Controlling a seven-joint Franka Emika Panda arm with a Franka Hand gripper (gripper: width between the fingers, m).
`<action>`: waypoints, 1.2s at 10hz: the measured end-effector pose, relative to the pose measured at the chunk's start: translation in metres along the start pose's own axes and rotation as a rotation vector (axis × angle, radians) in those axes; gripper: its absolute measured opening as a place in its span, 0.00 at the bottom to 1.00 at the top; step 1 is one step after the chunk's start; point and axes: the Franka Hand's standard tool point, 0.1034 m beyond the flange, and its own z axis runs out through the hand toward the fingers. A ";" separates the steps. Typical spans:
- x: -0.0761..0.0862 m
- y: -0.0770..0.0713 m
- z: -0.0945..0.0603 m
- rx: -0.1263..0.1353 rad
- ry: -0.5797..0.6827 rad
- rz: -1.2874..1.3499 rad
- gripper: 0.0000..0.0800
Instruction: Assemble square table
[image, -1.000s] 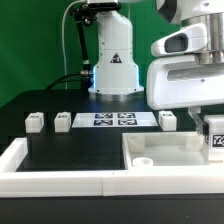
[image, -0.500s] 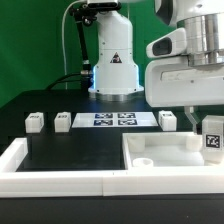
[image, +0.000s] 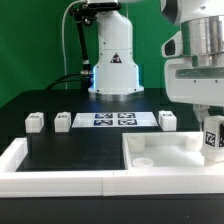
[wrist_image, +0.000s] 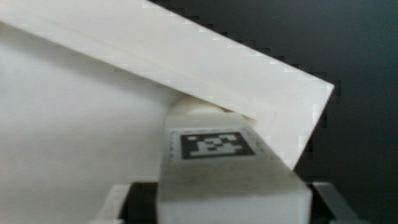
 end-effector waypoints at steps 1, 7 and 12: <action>-0.001 0.000 0.000 0.002 -0.005 0.053 0.37; 0.000 -0.001 0.000 0.014 0.003 -0.395 0.81; 0.001 -0.003 -0.001 -0.037 -0.036 -0.903 0.81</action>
Offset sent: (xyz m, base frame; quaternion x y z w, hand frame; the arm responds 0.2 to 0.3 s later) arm -0.0027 -0.0011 0.0035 0.0272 -0.0110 -0.1497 0.9883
